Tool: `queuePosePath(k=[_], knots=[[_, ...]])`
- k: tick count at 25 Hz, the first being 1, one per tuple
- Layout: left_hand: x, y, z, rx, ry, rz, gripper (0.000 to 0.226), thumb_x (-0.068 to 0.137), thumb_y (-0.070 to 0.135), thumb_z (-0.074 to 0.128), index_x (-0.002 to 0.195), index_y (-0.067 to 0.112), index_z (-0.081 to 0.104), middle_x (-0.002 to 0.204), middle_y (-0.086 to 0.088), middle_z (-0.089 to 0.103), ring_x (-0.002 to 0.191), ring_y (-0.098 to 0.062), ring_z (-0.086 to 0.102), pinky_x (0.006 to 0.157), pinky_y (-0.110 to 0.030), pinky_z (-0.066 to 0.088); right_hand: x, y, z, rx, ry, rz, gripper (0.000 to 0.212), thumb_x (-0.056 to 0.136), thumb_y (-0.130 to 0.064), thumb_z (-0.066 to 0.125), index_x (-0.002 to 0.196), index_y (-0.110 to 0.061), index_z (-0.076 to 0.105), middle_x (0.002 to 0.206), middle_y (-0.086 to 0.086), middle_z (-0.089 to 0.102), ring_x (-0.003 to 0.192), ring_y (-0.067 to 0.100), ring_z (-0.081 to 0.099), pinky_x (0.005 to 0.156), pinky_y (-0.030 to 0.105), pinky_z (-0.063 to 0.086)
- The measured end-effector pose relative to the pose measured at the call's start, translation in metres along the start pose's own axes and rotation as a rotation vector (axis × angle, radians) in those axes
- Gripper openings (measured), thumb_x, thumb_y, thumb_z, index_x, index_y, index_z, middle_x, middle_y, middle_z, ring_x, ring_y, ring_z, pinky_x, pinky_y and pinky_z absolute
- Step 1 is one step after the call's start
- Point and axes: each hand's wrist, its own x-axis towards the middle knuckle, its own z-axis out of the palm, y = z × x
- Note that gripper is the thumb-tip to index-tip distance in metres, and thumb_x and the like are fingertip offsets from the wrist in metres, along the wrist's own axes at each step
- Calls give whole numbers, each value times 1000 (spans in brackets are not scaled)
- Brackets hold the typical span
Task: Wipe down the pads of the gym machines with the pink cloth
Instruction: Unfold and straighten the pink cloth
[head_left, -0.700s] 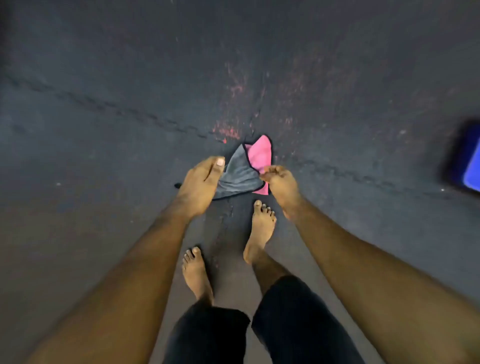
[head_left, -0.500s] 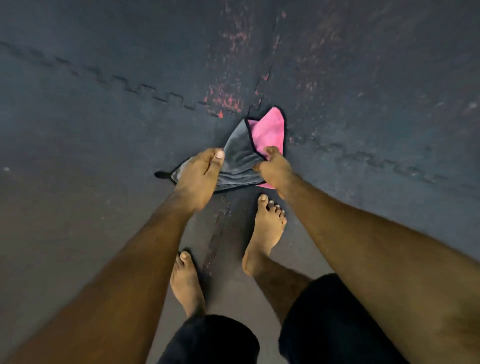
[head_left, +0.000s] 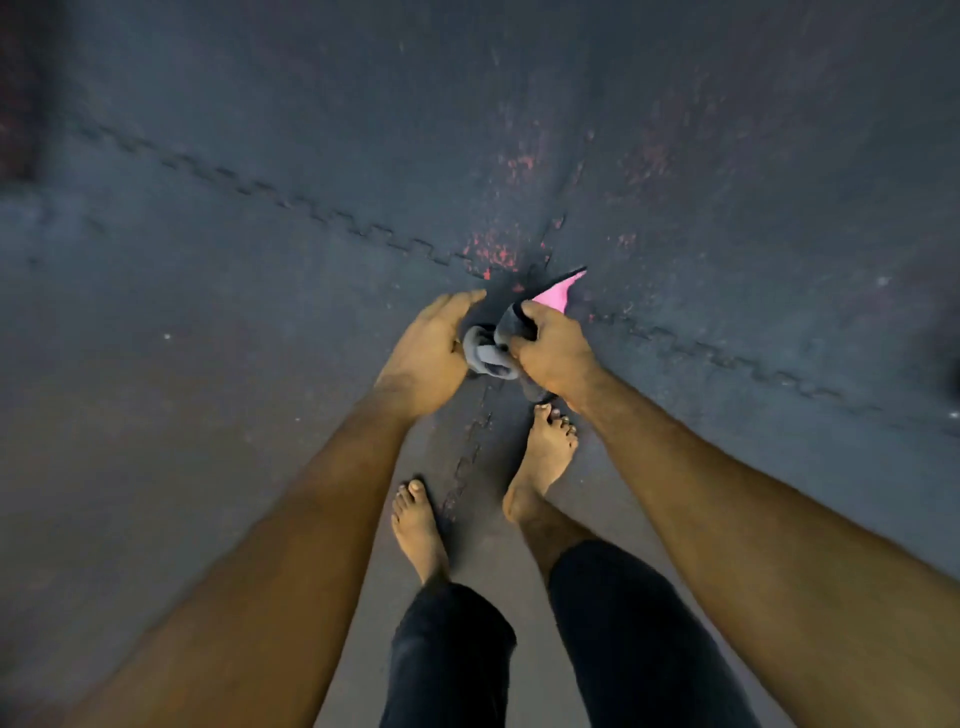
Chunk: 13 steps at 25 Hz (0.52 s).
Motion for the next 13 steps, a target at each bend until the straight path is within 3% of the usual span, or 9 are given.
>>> queuePosePath(k=[3, 5, 7, 10, 13], knots=[[-38, 57, -60, -20, 57, 139, 84, 65, -8, 35, 146, 11, 47, 145, -11, 51, 134, -28, 48, 114, -45, 37, -67, -77, -51, -136, -35, -111, 20, 77, -32, 57, 90, -19, 64, 81, 4, 65, 80, 27, 61, 70, 34, 49], [-74, 97, -104, -21, 96, 225, 88, 60, -4, 34, 145, 16, 48, 144, -8, 52, 132, -28, 49, 114, -43, 37, -120, -133, -87, -180, -58, -157, 3, 81, -21, 62, 79, -22, 62, 71, 2, 58, 73, 24, 57, 66, 32, 46], [-111, 135, -143, 18, 104, 325, 89, 58, 4, 34, 144, 21, 50, 145, -3, 53, 132, -26, 48, 114, -38, 36, -172, -179, -118, -216, -64, -193, 22, 83, -9, 65, 69, -25, 56, 65, 0, 54, 63, 17, 51, 57, 26, 40], [-166, 175, -186, 106, 79, 393, 74, 59, 12, 35, 128, 16, 62, 136, -5, 61, 124, -27, 53, 104, -28, 37, -244, -230, -148, -258, 21, -261, 14, 73, -30, 62, 64, -22, 56, 62, -3, 52, 59, 10, 47, 54, 21, 34], [-228, 204, -226, 132, 115, 443, 48, 70, 35, 47, 112, 19, 63, 114, -3, 68, 109, -24, 58, 94, -32, 44, -322, -281, -169, -281, 170, -334, 10, 67, -36, 59, 65, -25, 61, 67, 2, 60, 63, 10, 49, 60, 28, 40]])
